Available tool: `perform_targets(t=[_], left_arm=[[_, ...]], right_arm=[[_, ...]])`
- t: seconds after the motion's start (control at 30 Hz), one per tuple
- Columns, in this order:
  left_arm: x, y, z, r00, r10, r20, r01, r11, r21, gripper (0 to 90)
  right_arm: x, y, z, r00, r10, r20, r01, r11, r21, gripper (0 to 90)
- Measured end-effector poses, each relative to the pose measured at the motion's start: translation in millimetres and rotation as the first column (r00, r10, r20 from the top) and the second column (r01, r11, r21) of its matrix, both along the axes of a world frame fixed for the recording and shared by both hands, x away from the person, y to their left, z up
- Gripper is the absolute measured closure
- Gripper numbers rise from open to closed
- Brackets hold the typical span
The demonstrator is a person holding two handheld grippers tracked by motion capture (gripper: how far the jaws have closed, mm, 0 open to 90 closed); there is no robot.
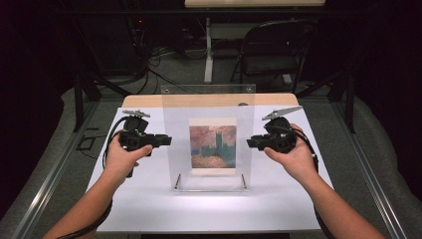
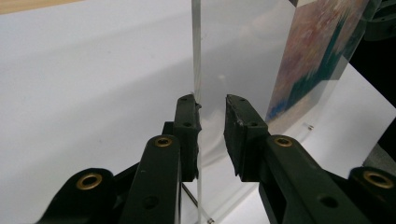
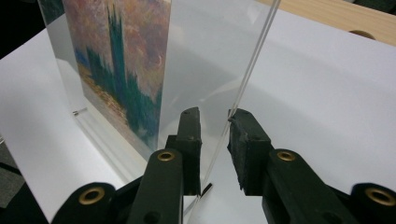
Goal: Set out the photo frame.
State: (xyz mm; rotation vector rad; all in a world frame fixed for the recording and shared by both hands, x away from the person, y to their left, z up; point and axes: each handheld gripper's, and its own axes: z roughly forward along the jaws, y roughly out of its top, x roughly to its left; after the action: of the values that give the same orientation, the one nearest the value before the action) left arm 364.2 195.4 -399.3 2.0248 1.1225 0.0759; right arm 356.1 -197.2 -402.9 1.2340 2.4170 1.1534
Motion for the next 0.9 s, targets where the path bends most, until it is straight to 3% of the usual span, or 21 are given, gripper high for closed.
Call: perform_targets(t=[0.27,0.47,0.57,0.9], left_arm=[[-22.8,0.7,-4.2,0.9992,-0.037,0.012,0.037,0.9993,0.004,72.0],[-36.8,1.0,-6.7,0.9976,-0.063,0.028,0.063,0.9979,0.014,70.5],[-42.4,2.0,-9.2,0.9972,-0.068,0.034,0.068,0.9977,-0.001,69.7],[-41.8,3.4,-14.9,0.9973,-0.069,0.025,0.07,0.9975,-0.012,69.2]], right_arm=[[-22.4,-1.6,-0.8,0.9991,0.032,0.028,-0.032,0.999,0.004,75.4],[-34.9,-4.3,-2.8,0.9985,0.051,0.021,-0.052,0.998,0.025,75.6],[-40.7,-4.8,-4.8,0.9976,0.066,0.023,-0.067,0.997,0.031,74.0],[-40.4,-5.2,-6.0,0.9975,0.068,0.02,-0.068,0.997,0.045,72.8]])
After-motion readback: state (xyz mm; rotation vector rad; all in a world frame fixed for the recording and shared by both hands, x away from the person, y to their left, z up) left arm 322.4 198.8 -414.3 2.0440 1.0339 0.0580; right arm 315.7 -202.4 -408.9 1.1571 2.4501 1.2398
